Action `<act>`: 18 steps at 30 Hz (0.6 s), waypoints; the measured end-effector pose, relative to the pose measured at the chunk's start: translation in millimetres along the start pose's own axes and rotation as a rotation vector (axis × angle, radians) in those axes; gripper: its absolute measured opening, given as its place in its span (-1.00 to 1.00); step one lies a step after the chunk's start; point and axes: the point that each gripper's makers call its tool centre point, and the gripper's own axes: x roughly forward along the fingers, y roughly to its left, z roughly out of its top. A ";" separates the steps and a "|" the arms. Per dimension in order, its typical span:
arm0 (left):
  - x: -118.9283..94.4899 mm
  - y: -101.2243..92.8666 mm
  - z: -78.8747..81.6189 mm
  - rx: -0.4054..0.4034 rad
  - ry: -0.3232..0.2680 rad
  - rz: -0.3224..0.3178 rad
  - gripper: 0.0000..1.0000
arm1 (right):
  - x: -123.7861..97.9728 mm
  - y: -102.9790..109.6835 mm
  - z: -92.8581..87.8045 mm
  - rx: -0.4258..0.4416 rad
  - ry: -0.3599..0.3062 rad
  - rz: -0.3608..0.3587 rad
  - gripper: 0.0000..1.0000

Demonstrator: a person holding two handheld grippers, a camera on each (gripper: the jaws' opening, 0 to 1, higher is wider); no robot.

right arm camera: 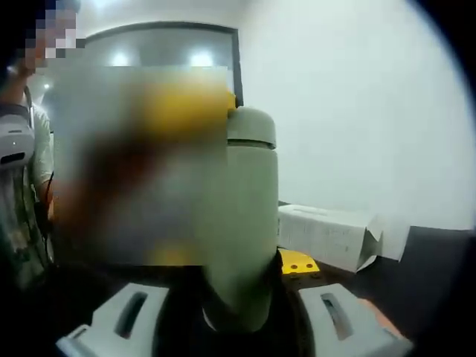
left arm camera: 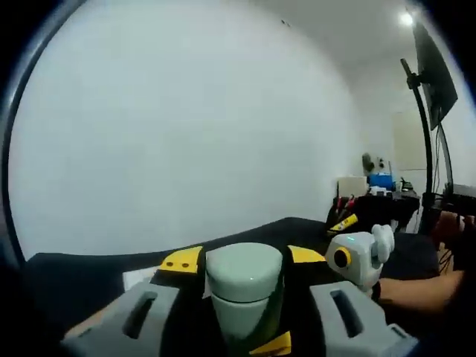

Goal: Assemble the cup parts correctly, then place the assembled cup into the box.

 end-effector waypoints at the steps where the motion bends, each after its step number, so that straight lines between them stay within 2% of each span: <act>1: -1.2 0.1 -0.6 -0.010 0.000 -0.016 -0.24 | 0.1 0.0 0.0 -0.001 0.000 0.000 -0.21; 2: -1.4 -4.5 -0.2 0.000 -0.009 -0.064 -0.24 | 0.0 -0.8 0.0 -0.001 0.000 0.001 -0.21; 4: -1.4 -0.5 -0.9 -0.036 -0.010 -0.095 -0.24 | 0.0 -1.0 -0.1 -0.001 0.001 0.000 -0.21; 5: 7.1 1.6 -0.3 -0.026 -0.017 -0.146 -0.25 | 0.2 -1.0 0.0 -0.002 0.001 0.000 -0.21; 6: 8.5 5.2 -1.0 -0.043 -0.015 -0.150 -0.25 | 0.6 -0.8 -0.1 -0.002 0.001 -0.002 -0.21; 8: 4.8 -0.9 -0.1 -0.036 -0.026 -0.258 -0.25 | 0.5 -0.1 0.2 -0.002 -0.001 0.001 -0.21; 9: 7.5 2.8 -0.6 -0.054 -0.029 -0.267 -0.25 | 0.6 0.0 0.0 0.000 0.000 -0.002 -0.21; 10: 6.2 0.1 0.1 -0.048 -0.034 -0.325 -0.25 | 1.0 0.5 0.2 0.002 -0.002 -0.004 -0.21; 12: 8.1 1.9 -0.2 -0.071 -0.041 -0.363 -0.25 | 1.0 0.1 0.2 0.004 -0.002 -0.006 -0.21; 13: 8.2 0.2 0.8 -0.073 -0.051 -0.414 -0.25 | 0.8 0.3 0.2 0.003 -0.002 -0.005 -0.21; 15: 9.1 0.4 1.1 -0.080 -0.062 -0.464 -0.25 | 0.9 -2.2 0.3 0.005 -0.001 -0.008 -0.21; 16: 8.1 -2.2 1.5 -0.069 -0.070 -0.512 -0.25 | 0.6 -1.0 0.3 0.006 -0.002 -0.005 -0.21; 17: 10.5 1.5 1.1 -0.082 -0.063 -0.511 -0.25 | 0.7 -0.7 0.2 0.007 -0.002 -0.007 -0.21; 18: 9.7 -0.4 1.4 -0.075 -0.057 -0.550 -0.25 | 0.9 -2.0 0.6 0.008 -0.003 -0.008 -0.21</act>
